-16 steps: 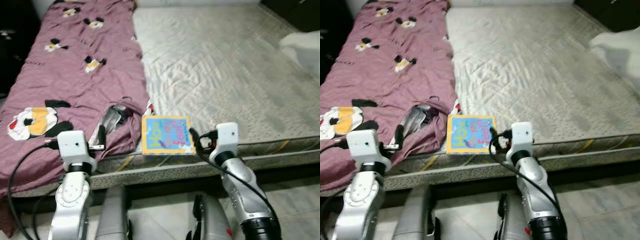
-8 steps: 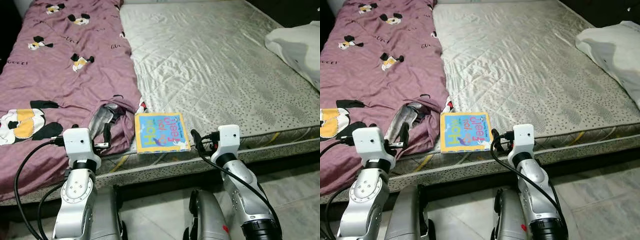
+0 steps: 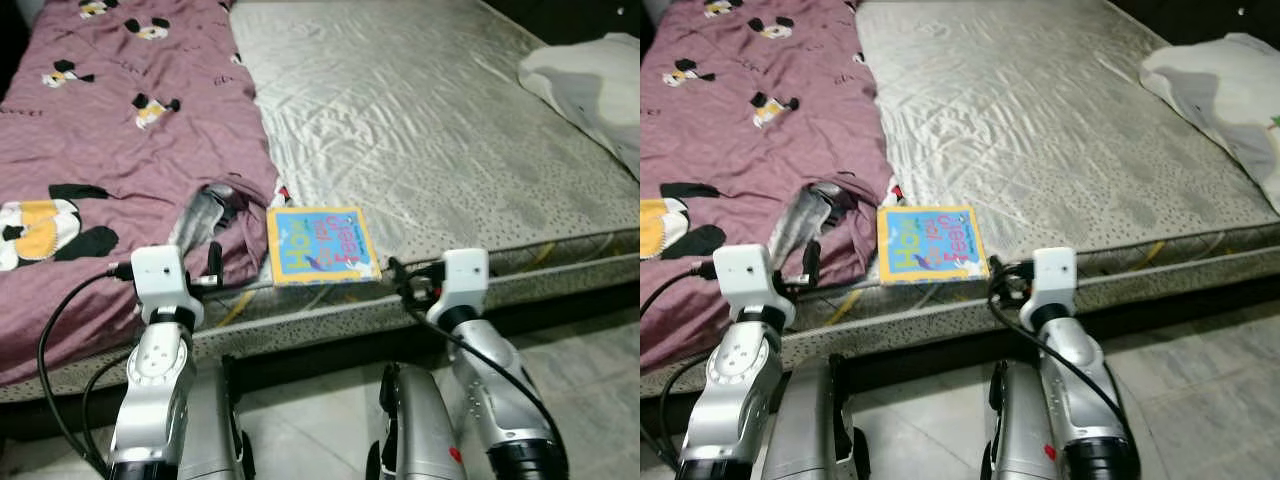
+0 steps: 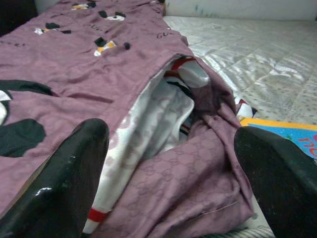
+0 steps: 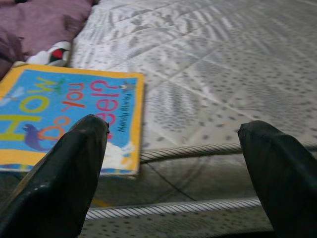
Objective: Clean up the room
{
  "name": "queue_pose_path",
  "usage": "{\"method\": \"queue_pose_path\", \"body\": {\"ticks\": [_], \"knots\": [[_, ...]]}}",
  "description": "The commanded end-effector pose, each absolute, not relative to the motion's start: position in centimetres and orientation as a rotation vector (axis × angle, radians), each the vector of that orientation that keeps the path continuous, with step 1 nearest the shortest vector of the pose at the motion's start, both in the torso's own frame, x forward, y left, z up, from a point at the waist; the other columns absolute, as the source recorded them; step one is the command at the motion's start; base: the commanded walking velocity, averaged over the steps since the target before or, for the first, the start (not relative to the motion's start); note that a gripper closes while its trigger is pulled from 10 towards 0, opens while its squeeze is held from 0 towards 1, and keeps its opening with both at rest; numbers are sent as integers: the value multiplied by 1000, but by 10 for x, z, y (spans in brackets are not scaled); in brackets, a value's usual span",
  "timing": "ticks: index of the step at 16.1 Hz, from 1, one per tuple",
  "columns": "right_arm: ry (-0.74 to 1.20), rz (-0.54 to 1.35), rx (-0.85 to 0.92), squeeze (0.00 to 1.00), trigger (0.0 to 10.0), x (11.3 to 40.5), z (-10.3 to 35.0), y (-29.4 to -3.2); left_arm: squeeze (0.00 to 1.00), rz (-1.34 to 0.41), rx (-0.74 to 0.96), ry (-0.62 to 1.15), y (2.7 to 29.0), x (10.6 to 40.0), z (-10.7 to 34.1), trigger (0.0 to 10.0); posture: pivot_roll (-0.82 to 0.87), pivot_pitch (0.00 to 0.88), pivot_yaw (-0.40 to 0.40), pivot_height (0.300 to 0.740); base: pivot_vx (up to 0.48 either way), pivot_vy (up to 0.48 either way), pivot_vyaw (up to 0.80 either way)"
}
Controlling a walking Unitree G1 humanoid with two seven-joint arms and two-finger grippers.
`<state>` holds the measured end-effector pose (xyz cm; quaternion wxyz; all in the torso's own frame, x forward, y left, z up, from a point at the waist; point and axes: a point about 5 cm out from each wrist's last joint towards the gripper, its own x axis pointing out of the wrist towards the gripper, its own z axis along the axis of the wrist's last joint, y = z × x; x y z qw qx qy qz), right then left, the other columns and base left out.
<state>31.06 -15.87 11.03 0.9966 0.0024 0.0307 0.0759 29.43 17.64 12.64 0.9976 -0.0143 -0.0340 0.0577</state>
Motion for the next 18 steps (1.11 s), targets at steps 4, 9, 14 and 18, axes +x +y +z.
{"method": "queue_pose_path", "body": {"ticks": [4,9,14,18], "knots": [[51,101,-19,0,10000,303,114,-176,0,94,-57,-20,173,306,117,10000,-92,202,-45,501,0,0,0],[48,131,-35,0,10000,287,127,-186,0,36,-93,19,158,328,113,10000,-148,222,-54,501,0,0,0],[117,150,-91,0,10000,246,124,-205,0,8,-126,60,152,329,106,10000,-155,256,-61,501,0,0,0],[118,170,-110,0,10000,262,133,-206,0,49,-176,94,150,321,98,10000,-138,261,-81,501,0,0,0]]}}
